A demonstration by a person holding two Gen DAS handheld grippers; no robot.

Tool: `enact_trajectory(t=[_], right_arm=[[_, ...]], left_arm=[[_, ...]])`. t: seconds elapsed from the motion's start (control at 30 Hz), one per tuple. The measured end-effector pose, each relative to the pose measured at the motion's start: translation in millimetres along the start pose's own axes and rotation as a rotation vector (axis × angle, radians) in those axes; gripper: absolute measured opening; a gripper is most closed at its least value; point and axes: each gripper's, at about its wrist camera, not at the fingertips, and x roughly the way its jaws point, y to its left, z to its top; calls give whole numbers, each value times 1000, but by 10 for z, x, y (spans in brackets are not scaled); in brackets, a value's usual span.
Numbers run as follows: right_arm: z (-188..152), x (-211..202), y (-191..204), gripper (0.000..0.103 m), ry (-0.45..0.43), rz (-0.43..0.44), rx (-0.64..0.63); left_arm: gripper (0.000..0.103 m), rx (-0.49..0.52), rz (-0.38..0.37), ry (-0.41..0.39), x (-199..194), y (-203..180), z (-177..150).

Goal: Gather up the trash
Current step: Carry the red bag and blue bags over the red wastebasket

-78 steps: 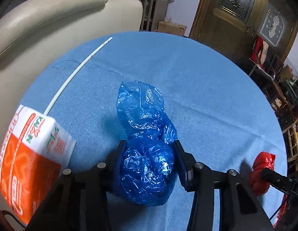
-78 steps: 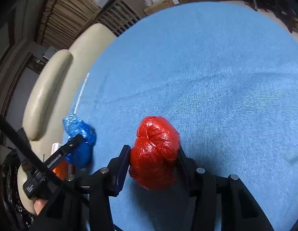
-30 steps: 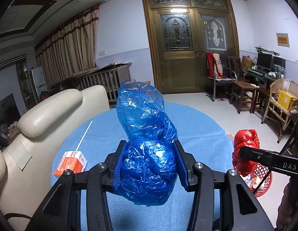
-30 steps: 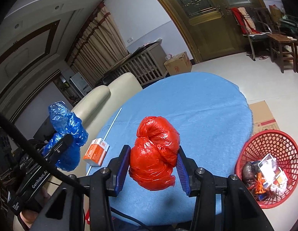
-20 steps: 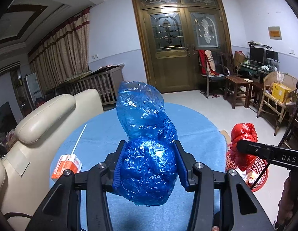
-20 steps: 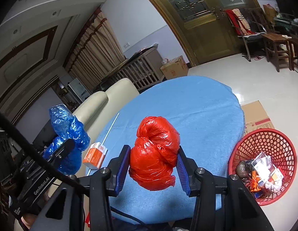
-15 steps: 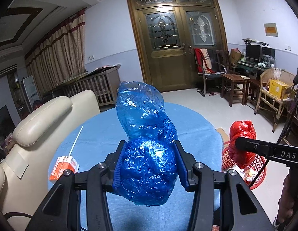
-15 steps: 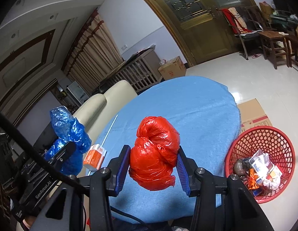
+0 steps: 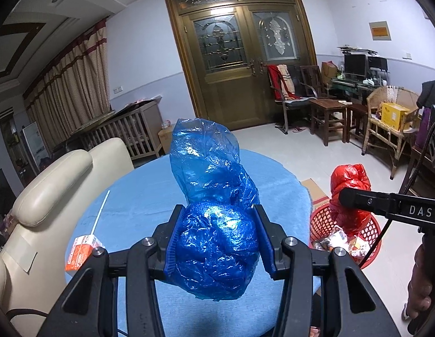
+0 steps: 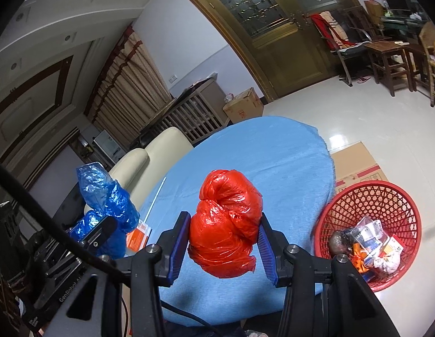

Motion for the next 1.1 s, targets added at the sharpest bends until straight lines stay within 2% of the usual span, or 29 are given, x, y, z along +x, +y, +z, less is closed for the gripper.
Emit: enact_trajectory(t=[1.1], right_arm=[[25,-523,-363,50,-50,-53,101]], left_arm=[[50,94,-97,54,159,-363,97]])
